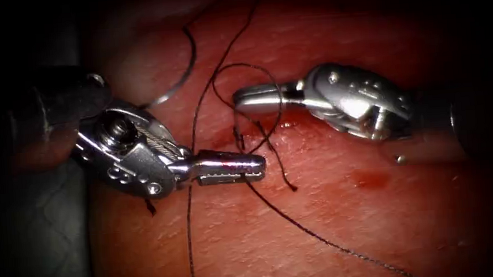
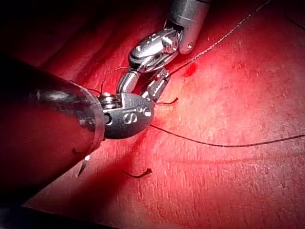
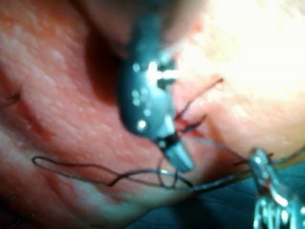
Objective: Wound Closure
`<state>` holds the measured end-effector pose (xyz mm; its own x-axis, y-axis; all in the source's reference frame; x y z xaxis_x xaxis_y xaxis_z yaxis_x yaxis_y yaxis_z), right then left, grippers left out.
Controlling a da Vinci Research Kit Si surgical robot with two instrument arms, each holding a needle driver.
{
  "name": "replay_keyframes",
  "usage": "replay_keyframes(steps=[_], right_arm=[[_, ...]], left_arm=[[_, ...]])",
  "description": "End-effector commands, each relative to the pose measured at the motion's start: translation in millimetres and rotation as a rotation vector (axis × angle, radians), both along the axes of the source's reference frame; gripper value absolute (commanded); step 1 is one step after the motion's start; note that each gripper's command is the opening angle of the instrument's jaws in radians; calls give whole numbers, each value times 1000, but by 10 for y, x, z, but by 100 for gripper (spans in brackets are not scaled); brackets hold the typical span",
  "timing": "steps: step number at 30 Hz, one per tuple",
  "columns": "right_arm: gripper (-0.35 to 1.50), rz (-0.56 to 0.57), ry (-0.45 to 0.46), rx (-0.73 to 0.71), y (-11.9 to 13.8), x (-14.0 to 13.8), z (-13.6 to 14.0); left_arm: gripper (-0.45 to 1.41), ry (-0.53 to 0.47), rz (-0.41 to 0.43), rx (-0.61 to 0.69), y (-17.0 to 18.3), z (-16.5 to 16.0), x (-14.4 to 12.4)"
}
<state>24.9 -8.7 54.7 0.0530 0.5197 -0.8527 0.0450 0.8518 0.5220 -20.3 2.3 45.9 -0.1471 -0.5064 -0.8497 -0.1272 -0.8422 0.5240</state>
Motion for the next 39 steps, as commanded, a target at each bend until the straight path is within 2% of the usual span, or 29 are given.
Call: replay_keyframes(steps=[1,6,12,20,28,33,37,39], right_arm=[[-35,2,9,3,-8,11,4],[-35,5,18,8,-5,22,5],[-35,24,51,12,1,28,3],[-35,-17,111,39,7,26,0],[-35,-95,199,67,17,23,-4],[-35,-175,295,75,31,21,-11],[-35,-287,291,63,32,23,-12],[-35,-308,288,58,32,25,-13]], left_arm=[[-45,13,-10,0,0,12,-5],[-45,62,-57,21,-2,29,-3],[-45,70,-54,45,-9,44,-1],[-45,71,-62,83,1,66,15],[-45,108,-50,85,8,92,22],[-45,127,-49,87,12,108,34],[-45,133,-46,93,16,106,38],[-45,134,-47,94,17,106,38]])
